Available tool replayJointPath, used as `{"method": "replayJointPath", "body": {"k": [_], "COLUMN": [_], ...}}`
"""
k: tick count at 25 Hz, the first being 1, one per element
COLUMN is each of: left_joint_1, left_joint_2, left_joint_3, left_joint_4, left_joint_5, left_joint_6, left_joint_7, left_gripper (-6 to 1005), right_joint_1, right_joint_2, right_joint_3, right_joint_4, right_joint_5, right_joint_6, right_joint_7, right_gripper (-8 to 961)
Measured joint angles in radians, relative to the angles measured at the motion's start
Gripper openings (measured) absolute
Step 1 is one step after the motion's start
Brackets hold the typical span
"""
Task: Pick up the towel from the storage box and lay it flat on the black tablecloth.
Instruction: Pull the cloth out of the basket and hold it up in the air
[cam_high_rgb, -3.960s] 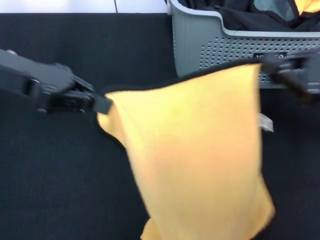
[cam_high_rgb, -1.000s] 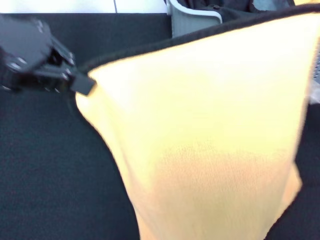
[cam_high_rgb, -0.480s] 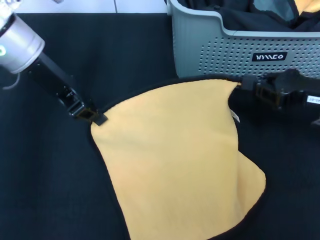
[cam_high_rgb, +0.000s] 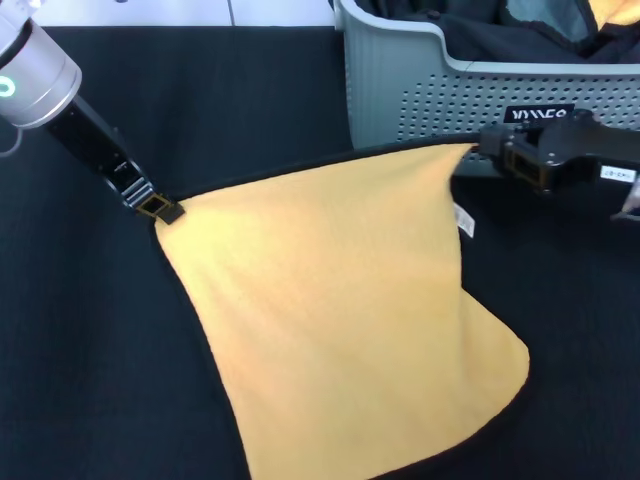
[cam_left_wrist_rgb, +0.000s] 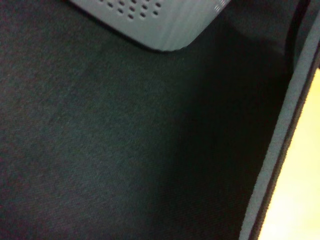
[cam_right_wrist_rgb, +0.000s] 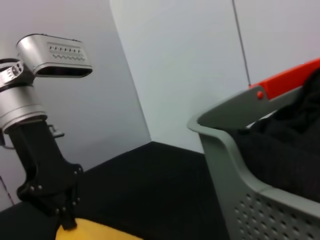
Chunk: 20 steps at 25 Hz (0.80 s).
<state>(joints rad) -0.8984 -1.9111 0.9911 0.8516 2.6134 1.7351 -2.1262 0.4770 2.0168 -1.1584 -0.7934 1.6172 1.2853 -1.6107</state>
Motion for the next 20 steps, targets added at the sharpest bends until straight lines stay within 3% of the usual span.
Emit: {"method": "replayJointPath", "body": {"k": [13, 20], "left_joint_1": [0.008, 0.014], "left_joint_2": [0.001, -0.005], "left_joint_3": [0.005, 0.005], "left_joint_4": [-0.003, -0.005], "left_joint_5": [0.041, 0.042], "left_joint_6": [-0.046, -0.046], "left_joint_7": [-0.016, -0.006], "left_gripper": [31, 32], "right_joint_1": [0.095, 0.104], "right_joint_2": [0.005, 0.006], "right_joint_3": [-0.056, -0.071], "right_joint_4": [0.013, 0.016], "right_joint_5": [-0.083, -0.092], "right_joint_6": [-0.068, -0.073], "right_joint_7": [0.044, 0.045], "right_gripper": [4, 4]}}
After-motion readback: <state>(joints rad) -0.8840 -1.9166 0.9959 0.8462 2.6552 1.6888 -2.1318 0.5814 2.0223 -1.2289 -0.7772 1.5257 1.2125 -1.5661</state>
